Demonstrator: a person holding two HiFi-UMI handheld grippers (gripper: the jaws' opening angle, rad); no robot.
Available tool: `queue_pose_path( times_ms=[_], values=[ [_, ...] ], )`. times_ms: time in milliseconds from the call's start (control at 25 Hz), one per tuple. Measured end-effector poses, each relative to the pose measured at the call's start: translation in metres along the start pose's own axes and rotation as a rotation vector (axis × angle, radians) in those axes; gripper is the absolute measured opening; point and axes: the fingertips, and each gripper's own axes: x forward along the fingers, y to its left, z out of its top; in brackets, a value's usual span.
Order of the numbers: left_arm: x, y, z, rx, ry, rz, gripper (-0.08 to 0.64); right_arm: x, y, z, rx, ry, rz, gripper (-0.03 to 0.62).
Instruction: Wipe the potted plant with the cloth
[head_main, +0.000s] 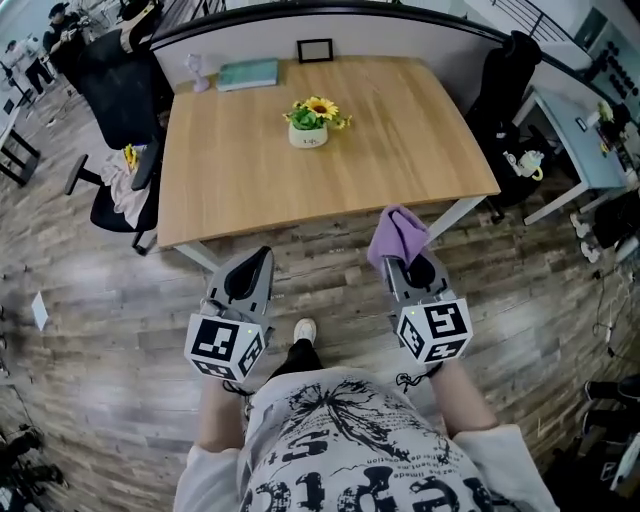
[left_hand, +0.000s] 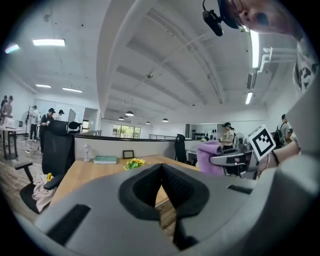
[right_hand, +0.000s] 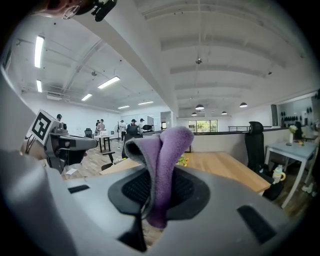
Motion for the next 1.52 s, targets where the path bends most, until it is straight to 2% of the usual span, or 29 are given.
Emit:
queue_pose_path(
  times_ms=[160, 400, 760, 1120, 1360, 1520],
  values=[
    [0.037, 0.068, 0.010, -0.018, -0.003, 0.007, 0.003, 0.070, 0.001, 0.020, 0.004, 0.008, -0.029, 0.071],
    [0.086, 0.129, 0.009, -0.044, 0.018, -0.004, 0.003, 0.139, 0.000, 0.028, 0.002, 0.055, -0.040, 0.071],
    [0.169, 0.158, -0.012, -0.091, 0.083, -0.056, 0.003, 0.214, -0.050, 0.019, 0.012, 0.134, -0.070, 0.071],
    [0.286, 0.188, -0.020, -0.098, 0.124, -0.077, 0.003, 0.321, -0.141, 0.023, -0.026, 0.207, -0.061, 0.071],
    [0.359, 0.207, -0.045, -0.107, 0.180, -0.064, 0.003, 0.391, -0.194, -0.001, -0.028, 0.304, -0.020, 0.071],
    [0.393, 0.217, -0.071, -0.133, 0.231, -0.067, 0.003, 0.432, -0.214, -0.028, -0.058, 0.379, 0.020, 0.072]
  ],
)
